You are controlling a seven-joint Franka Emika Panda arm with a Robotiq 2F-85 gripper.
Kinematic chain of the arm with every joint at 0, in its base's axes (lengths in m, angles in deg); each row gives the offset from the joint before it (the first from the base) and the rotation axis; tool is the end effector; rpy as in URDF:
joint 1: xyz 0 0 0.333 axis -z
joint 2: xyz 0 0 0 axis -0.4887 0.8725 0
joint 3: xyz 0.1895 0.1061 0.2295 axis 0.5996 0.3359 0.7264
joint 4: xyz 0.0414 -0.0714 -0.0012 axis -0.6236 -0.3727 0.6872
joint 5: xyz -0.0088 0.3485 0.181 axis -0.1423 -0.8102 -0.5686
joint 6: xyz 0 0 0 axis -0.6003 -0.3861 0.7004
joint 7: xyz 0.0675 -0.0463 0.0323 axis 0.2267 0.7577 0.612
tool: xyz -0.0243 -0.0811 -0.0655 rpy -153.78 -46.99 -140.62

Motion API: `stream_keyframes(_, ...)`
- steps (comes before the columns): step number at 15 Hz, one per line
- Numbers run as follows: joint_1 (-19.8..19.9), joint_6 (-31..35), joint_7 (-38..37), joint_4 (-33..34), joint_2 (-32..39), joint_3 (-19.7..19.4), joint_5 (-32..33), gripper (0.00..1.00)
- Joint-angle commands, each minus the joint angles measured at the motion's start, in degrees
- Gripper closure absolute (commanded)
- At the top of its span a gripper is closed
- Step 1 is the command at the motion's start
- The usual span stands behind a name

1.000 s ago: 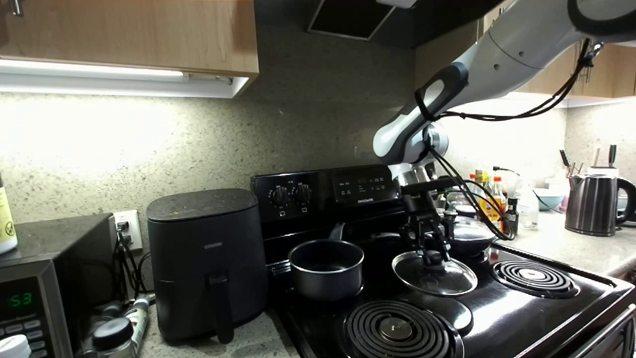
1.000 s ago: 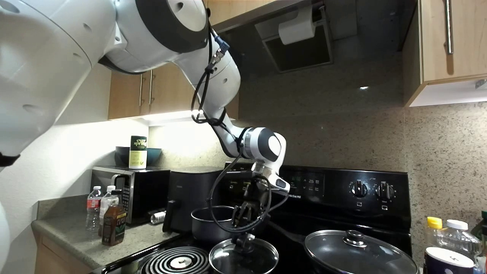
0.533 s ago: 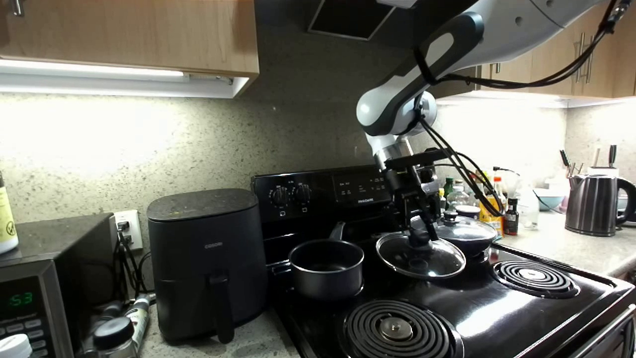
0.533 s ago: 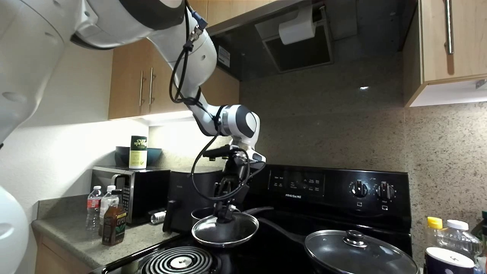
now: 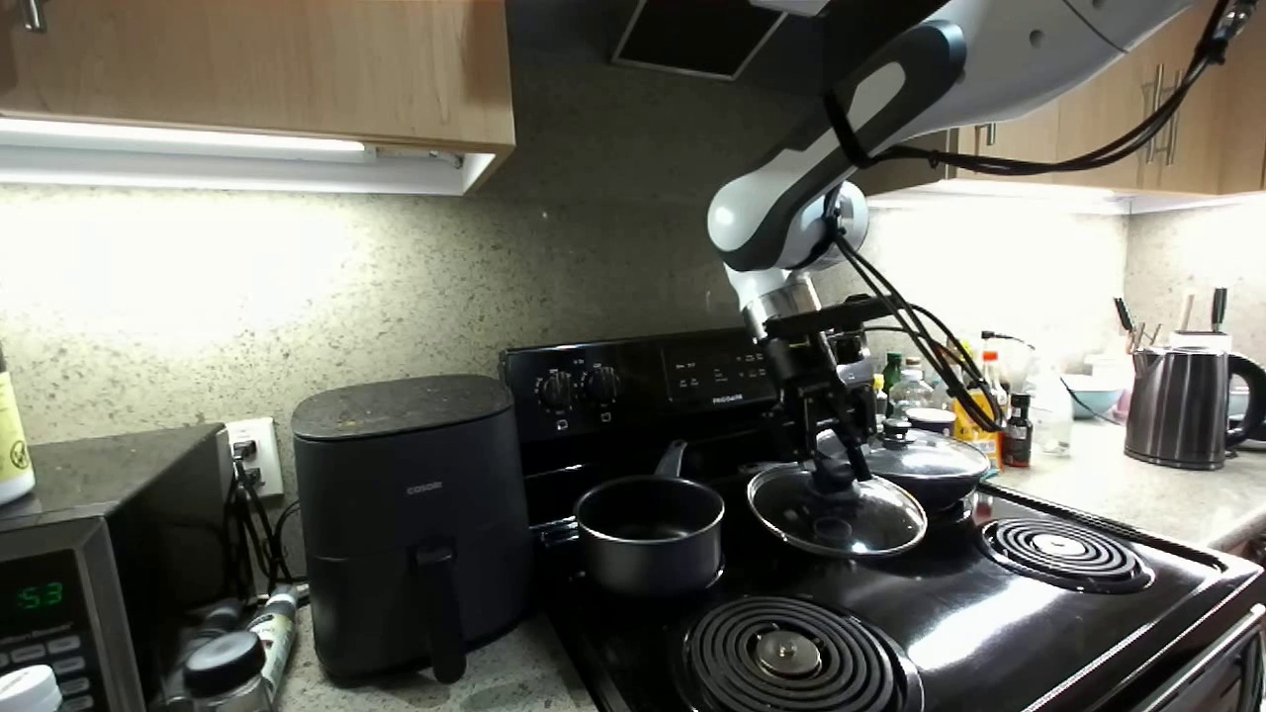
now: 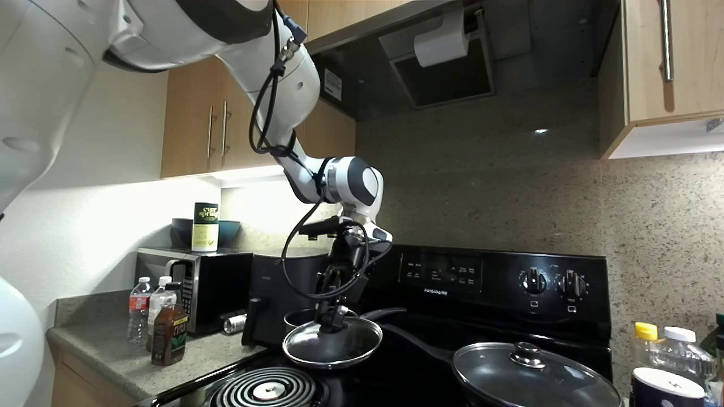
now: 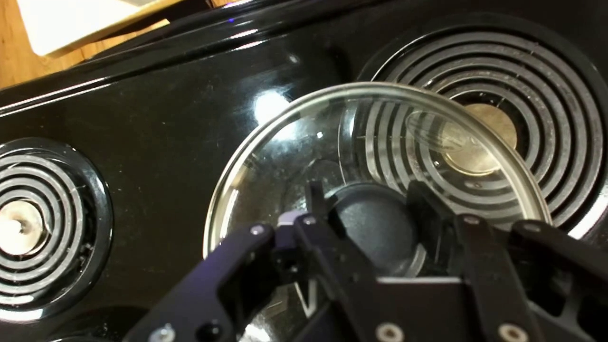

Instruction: Put the glass lid on top of the pot on the left

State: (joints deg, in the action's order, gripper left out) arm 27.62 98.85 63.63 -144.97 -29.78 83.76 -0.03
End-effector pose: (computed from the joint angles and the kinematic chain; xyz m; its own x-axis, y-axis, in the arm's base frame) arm 0.5612 -0.0284 0.3720 0.8083 -0.4170 -0.4156 -0.3892 -0.9081 0.1542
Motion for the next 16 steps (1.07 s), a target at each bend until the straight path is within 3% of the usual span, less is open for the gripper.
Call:
stream_keyframes(1,-1.12,0.65,0.49,4.58,1.67,2.36,1.63,0.78)
stream_keyframes(8,-5.78,-2.61,2.75,17.72,9.53,6.27,6.31,0.78)
stream_keyframes(14,-8.15,-2.62,5.32,26.68,16.34,6.45,9.74,0.78)
stream_keyframes(15,-8.29,-0.99,2.99,23.24,14.99,6.47,8.4,0.53)
stream_keyframes(16,-8.38,-1.0,3.19,24.44,15.9,6.43,8.55,0.53)
